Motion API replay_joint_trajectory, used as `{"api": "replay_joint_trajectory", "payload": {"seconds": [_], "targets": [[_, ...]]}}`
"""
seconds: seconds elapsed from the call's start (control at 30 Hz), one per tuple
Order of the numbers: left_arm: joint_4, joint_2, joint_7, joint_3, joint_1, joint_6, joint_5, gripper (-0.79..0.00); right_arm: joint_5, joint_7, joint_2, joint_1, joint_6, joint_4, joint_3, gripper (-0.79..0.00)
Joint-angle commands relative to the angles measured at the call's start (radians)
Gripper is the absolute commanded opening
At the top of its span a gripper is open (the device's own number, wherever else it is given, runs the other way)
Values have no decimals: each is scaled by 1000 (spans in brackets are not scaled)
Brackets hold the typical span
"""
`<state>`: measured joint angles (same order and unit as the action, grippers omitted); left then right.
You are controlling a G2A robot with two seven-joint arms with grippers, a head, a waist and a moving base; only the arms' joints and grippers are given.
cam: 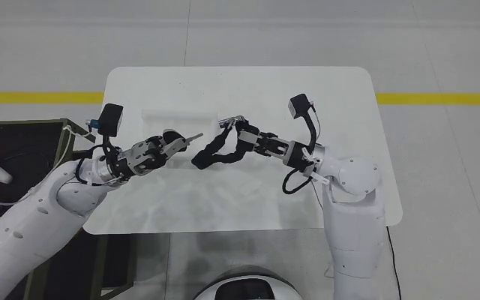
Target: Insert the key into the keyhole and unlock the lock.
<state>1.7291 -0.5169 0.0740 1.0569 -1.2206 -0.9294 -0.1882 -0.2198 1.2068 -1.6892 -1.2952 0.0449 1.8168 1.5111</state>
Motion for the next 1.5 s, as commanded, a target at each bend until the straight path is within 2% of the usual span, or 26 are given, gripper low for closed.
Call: {"api": "replay_joint_trajectory", "payload": {"seconds": [0.0, 0.17, 0.27, 0.47, 0.57, 0.63, 0.87, 1.47], "targets": [[0, -1, 0, 2, 1, 2, -1, -785, -2, -1, 0, 0, 0, 1, 0, -785], [0, -1, 0, 2, 1, 2, -1, -785, -2, -1, 0, 0, 0, 1, 0, -785], [18, -5, -42, -14, -41, 4, 158, -785, -57, -32, 9, -49, 30, 49, -30, -785], [22, 0, -387, -34, -24, 80, 637, -785, -112, -53, 27, -65, 40, 86, -66, -785], [7, -2, -549, -31, -9, 157, 760, -785, -120, -63, 35, -70, 46, 91, -80, -785], [1, -6, -631, -28, -2, 177, 815, -785, -129, -70, 41, -72, 50, 93, -89, -785], [-34, -27, -764, -12, 1, 198, 881, -785, -136, -80, 60, -78, 54, 91, -110, -785], [-70, -90, -852, 24, -1, 246, 882, -785, -113, -103, 105, -74, 45, 106, -133, -785]]}}
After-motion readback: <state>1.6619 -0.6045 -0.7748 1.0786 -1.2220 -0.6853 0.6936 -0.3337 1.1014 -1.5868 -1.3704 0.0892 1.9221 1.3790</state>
